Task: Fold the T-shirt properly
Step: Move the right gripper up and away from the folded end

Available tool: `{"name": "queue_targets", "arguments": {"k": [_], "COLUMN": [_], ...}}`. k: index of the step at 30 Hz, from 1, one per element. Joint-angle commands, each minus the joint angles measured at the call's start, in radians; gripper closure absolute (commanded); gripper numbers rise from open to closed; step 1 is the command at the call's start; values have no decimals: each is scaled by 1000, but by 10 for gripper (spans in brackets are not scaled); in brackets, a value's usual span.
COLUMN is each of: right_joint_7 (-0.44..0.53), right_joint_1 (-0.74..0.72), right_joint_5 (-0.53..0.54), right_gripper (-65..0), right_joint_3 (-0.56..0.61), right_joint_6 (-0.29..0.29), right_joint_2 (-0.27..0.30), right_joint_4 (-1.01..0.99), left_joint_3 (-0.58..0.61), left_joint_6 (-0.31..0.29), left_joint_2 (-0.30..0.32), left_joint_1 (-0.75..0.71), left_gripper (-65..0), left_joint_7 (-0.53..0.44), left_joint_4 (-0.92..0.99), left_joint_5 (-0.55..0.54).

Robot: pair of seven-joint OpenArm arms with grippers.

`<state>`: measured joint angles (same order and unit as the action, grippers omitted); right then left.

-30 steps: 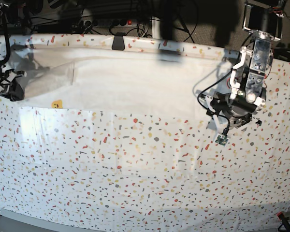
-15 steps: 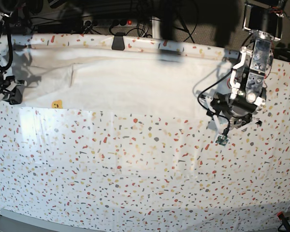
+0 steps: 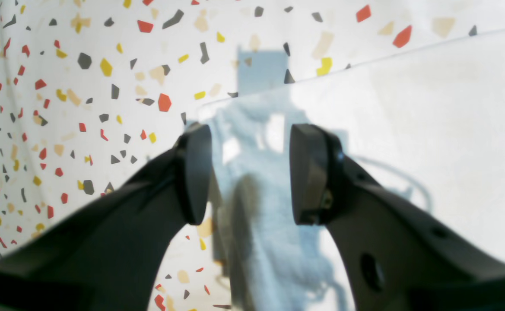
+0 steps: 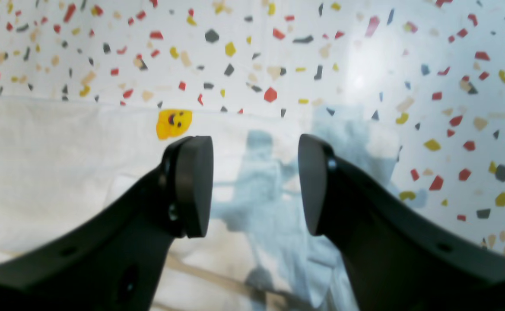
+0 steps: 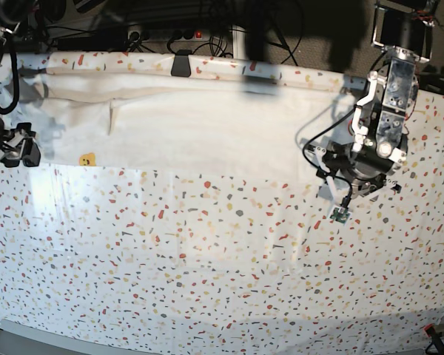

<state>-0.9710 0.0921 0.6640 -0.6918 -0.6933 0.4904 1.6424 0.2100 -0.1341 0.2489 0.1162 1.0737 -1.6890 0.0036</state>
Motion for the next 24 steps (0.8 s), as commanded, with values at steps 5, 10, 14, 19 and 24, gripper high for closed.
{"name": "queue_targets", "arguments": {"k": [5,10,14,19,24], "right_joint_7": [132,126,0,-32,-40], "right_joint_1": [-16,-85,-171,-197,-195], "right_joint_5": [65,182,240,260,260], "right_gripper": [-317,-317,-316,-316,-316], "right_joint_3": [-6,-6,-6,-8,-8], "right_joint_6": [-5,-5,-5,-5,-5], "right_joint_2": [23,23,22,23,23], "right_joint_4": [13,13,13,14,14], "left_joint_3": [-6,-6,-6,-6,-6], "left_joint_6": [3,3,2,3,2], "left_joint_2": [4,4,11,119,265], "left_joint_1": [17,17,17,18,17], "left_gripper": [-286,-286,-286,-286,-286], "left_joint_7": [-27,-60,-59,-111,-100], "left_joint_4": [-21,-21,-21,-21,-21], "left_joint_5": [4,9,63,32,-323]}}
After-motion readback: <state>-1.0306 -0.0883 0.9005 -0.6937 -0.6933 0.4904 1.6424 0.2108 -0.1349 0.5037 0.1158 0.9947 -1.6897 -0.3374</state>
